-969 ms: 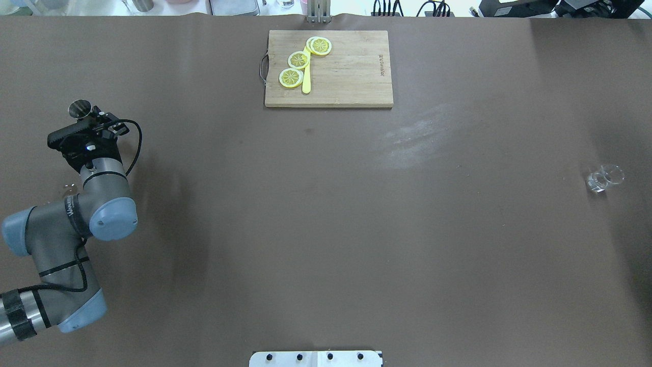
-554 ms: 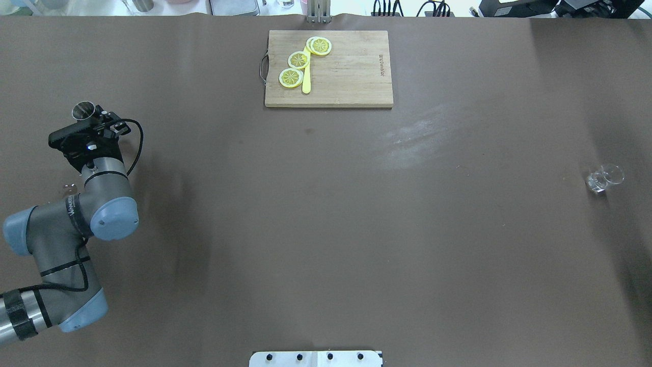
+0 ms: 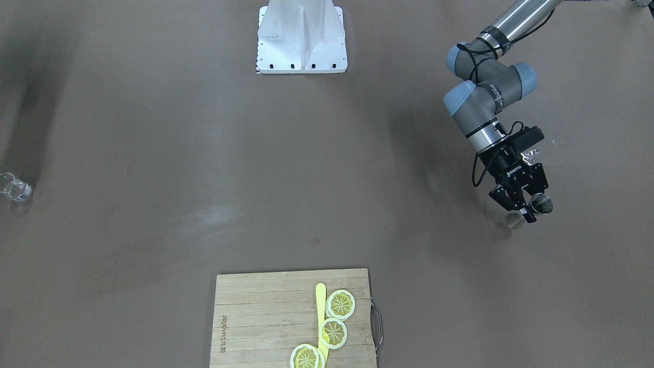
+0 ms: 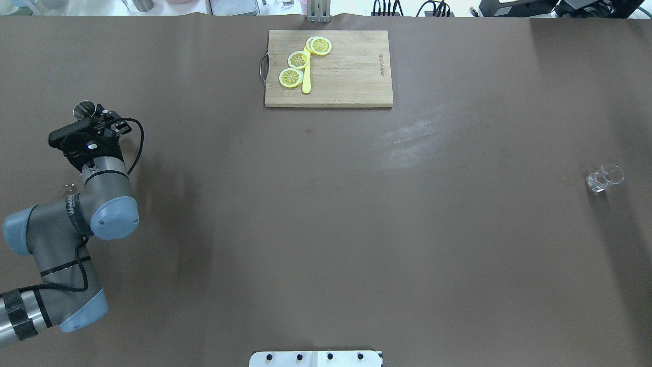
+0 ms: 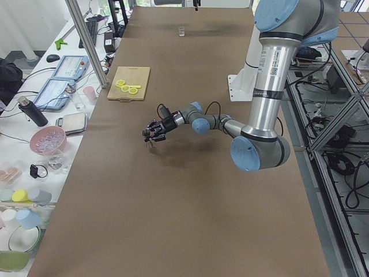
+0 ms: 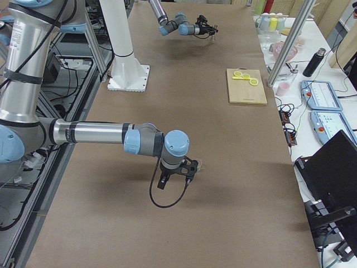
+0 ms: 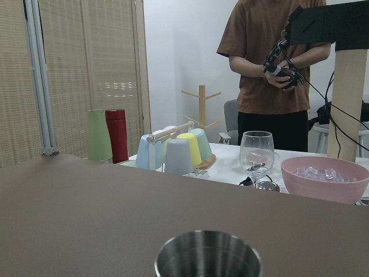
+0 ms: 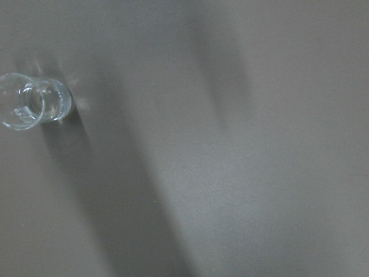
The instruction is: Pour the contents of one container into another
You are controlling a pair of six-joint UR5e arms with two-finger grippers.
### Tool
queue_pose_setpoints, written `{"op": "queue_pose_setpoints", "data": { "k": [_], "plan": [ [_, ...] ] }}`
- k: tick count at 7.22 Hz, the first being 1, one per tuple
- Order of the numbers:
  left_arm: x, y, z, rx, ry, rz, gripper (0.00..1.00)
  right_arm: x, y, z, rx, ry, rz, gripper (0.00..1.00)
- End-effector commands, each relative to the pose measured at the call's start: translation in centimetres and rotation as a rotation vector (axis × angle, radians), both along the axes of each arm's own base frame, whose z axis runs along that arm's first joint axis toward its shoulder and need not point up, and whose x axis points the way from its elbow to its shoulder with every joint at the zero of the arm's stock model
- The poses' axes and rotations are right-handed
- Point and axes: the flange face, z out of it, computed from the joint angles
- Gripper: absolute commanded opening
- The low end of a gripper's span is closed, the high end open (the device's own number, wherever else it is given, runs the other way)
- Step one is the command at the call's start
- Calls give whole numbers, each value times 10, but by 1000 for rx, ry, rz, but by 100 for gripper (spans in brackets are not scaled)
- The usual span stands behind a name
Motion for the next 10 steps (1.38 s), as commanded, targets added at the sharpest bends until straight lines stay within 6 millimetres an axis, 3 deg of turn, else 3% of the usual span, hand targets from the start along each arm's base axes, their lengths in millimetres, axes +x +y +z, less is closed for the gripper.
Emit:
{"op": "queue_pose_setpoints", "data": {
  "k": [1,4,5,7,10],
  "plan": [
    [0,0,1,0,-3,-1,57,18,2,-1,9,92,14,100],
    [1,1,0,2,1,1,62,22,-2,7,200,120,-183,100],
    [0,1,1,2,-1,0,70,22,-7,1,223,113,-191,100],
    [-2,2,0,5,-4,0,96,21,-10,-1,237,89,-173,100],
    [-6,5,-18,16,12,10,97,29,-5,-2,242,94,-163,100]
  ]
}}
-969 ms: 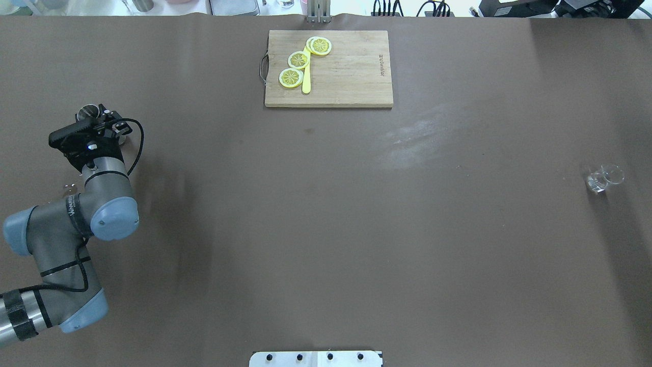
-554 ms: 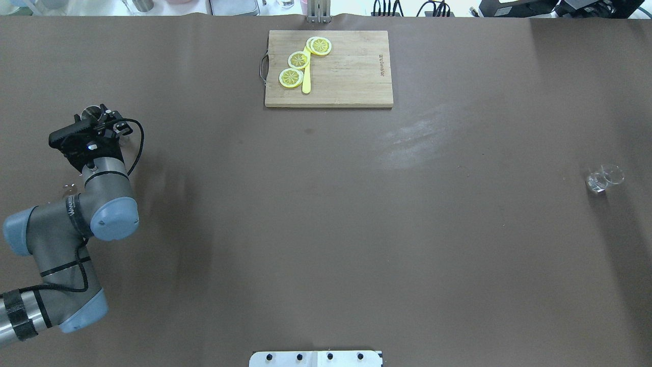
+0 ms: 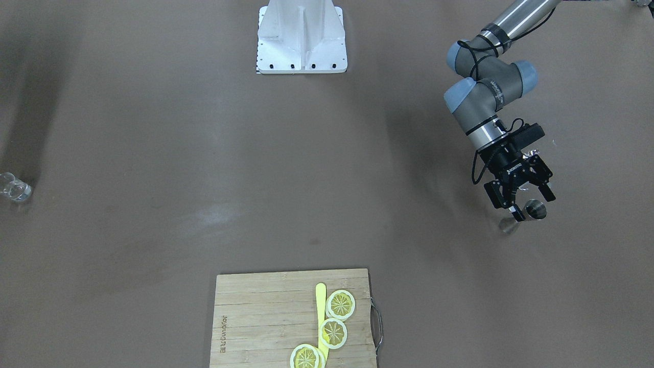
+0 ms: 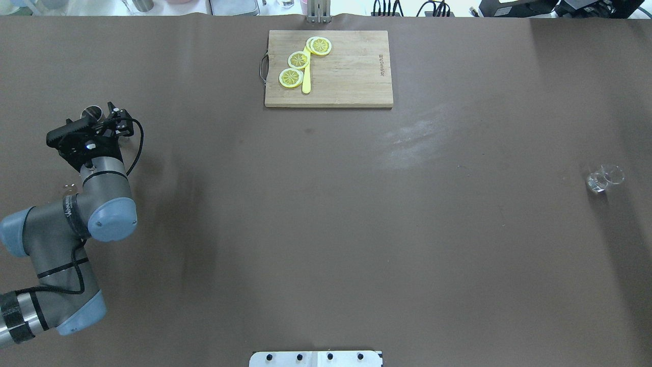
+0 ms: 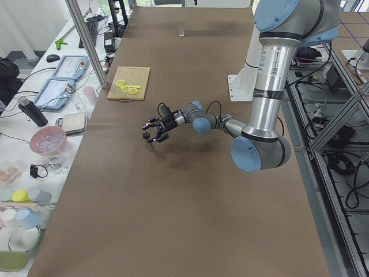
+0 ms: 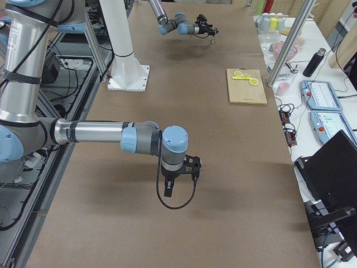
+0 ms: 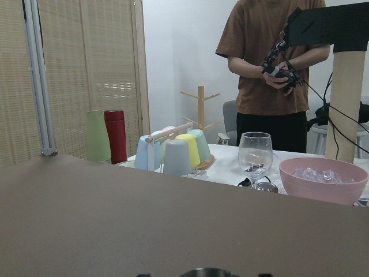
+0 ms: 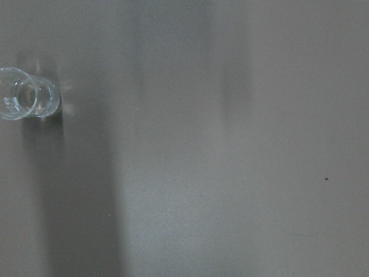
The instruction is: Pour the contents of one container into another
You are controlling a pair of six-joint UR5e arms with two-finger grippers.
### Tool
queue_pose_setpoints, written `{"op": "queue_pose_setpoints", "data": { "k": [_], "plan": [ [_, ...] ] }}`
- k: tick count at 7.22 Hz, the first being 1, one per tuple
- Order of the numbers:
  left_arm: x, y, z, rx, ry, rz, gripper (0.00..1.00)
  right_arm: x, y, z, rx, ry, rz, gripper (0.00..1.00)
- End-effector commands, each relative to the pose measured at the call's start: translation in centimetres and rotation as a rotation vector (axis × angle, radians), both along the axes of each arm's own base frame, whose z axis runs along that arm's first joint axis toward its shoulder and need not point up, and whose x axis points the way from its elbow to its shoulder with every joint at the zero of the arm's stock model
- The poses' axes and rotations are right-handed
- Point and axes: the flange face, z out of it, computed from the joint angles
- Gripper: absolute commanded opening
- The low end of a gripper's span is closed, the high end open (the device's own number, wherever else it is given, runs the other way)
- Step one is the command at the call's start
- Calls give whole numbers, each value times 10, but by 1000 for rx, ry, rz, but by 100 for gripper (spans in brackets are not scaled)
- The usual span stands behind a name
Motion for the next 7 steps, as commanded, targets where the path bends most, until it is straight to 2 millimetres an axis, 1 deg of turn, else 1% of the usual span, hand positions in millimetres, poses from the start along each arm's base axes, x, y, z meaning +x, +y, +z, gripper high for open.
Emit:
{"op": "queue_pose_setpoints", "data": {
  "k": [1,3,4,5,6,7],
  "plan": [
    [-8,5,-12,1,0,13,97,1,7,8,-28,-11,11,100],
    [-31,20,-31,-17,-18,41,97,0,1,7,-14,-8,6,100],
    [-39,29,-43,-17,-21,50,97,0,1,6,-18,-12,13,100],
    [-40,35,-53,-24,-35,61,97,0,1,8,-22,-11,11,100],
    [-35,46,-65,-27,-42,86,97,0,1,8,-20,-11,11,100],
    [-31,60,-68,-28,-47,113,97,0,1,7,-17,-11,11,100]
  ]
}}
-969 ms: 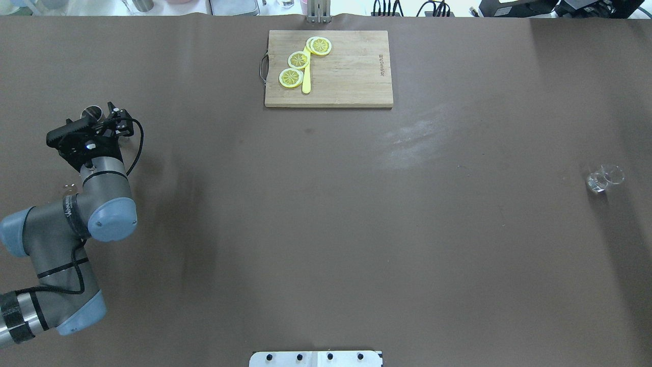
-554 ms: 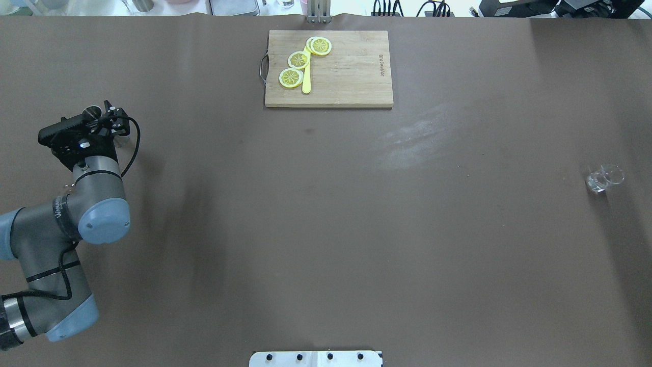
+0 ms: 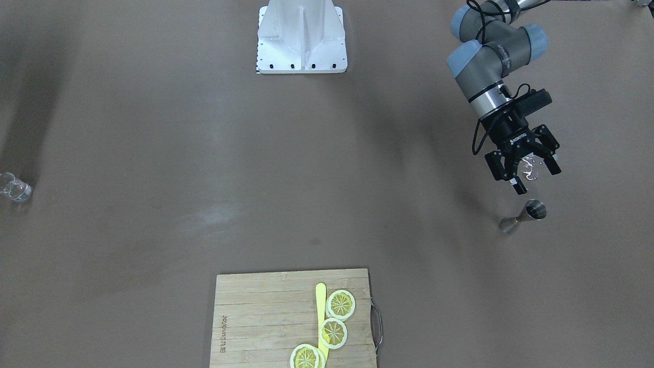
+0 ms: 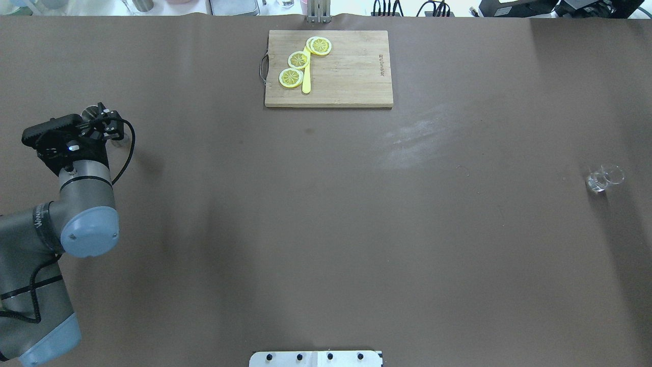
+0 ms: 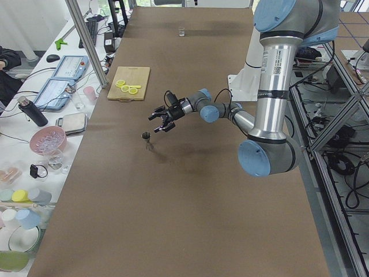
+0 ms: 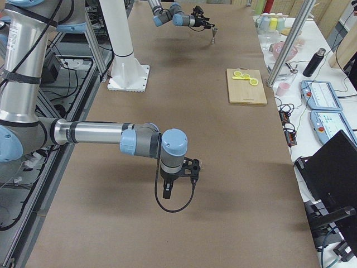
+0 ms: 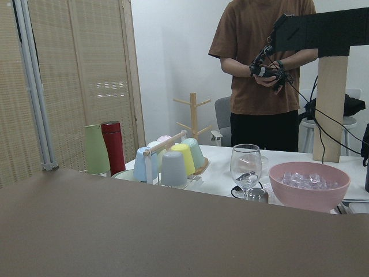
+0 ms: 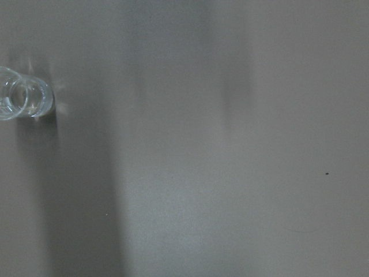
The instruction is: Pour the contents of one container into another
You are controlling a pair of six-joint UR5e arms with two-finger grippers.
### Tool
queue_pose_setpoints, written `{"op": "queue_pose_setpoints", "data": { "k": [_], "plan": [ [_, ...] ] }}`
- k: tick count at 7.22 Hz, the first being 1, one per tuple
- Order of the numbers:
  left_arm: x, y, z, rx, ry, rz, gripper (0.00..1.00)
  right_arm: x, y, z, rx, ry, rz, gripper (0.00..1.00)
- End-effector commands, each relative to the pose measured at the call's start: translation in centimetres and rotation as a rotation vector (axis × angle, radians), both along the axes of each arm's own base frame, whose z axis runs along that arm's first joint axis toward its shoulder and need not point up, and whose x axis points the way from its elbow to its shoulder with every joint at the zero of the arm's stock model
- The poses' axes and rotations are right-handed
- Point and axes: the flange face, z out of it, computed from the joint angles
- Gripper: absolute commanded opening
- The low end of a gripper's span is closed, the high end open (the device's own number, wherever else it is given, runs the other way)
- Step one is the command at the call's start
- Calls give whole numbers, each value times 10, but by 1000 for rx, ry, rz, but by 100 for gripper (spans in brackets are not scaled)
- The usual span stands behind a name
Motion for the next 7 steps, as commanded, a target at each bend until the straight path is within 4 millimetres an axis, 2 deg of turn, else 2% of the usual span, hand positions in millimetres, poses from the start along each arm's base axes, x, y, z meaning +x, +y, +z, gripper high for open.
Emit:
{"op": "queue_pose_setpoints", "data": {
  "k": [1,3,7],
  "plan": [
    [8,35,0,-8,-26,74,97,0,-1,-3,10,-2,-3,100],
    [31,61,-8,0,-30,165,97,0,0,-4,12,-7,-4,100],
    [40,75,-38,47,-31,432,97,-1,7,-3,-9,-29,0,100]
  ]
}}
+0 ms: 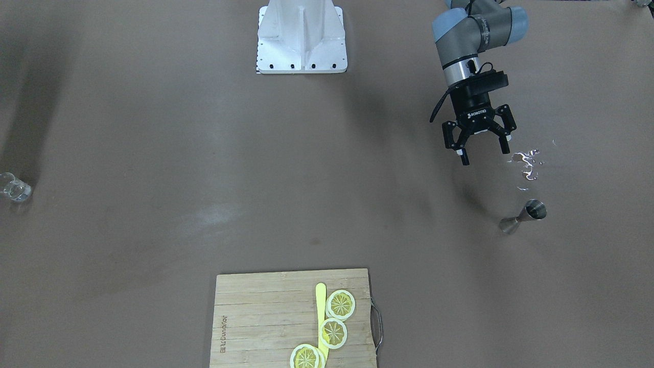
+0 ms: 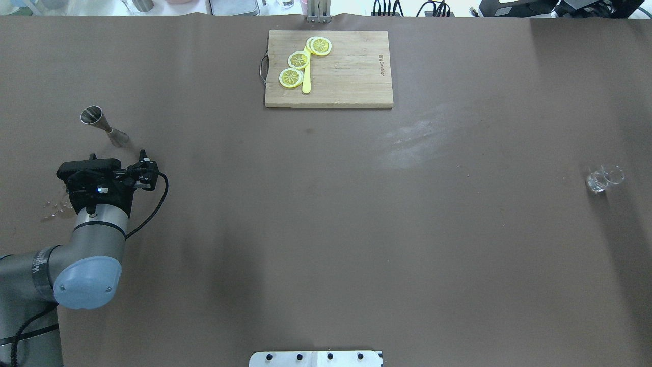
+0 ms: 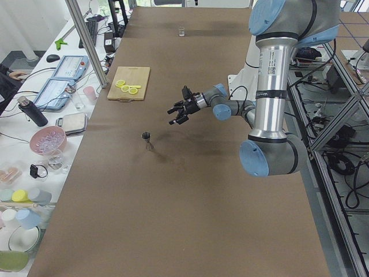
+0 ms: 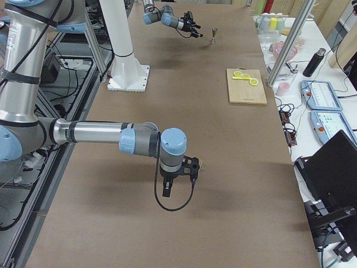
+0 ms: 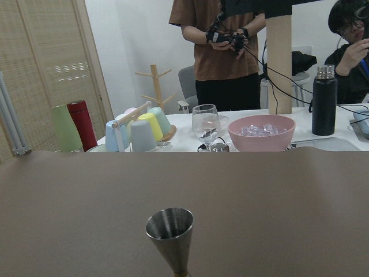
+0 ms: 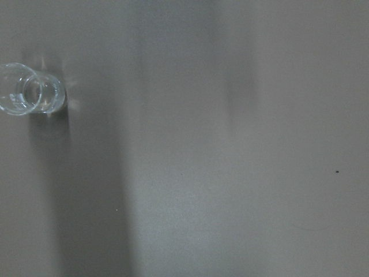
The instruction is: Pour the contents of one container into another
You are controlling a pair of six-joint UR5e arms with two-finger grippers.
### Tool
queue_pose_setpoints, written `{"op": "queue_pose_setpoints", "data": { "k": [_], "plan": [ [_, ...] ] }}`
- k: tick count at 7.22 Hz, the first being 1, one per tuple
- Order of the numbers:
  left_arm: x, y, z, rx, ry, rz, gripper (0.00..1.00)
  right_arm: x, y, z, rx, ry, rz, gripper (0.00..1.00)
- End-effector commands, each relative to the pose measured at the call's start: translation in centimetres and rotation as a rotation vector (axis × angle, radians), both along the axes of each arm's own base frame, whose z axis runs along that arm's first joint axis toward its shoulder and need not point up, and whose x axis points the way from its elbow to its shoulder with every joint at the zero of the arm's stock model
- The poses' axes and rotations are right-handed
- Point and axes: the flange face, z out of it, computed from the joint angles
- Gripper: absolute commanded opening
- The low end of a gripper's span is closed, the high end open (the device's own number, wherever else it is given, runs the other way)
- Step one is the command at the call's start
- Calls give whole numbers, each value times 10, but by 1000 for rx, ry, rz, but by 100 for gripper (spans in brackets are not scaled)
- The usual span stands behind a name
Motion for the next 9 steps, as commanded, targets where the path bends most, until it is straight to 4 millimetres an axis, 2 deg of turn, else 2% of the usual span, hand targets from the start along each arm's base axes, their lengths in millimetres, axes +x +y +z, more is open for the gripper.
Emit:
{"op": "queue_pose_setpoints", "data": {
  "k": [1,4,7,9],
  "plan": [
    [2,6,-20,21,12,164,97,-1,2,1,-9,-6,0,100],
    [6,11,-45,88,-74,422,97,-1,2,0,-9,-24,4,100],
    [-6,-7,-68,145,-176,586,97,-2,2,-1,-8,-35,5,100],
    [-23,-30,-77,179,-238,707,96,-2,2,-1,-11,-38,7,100]
  ]
}}
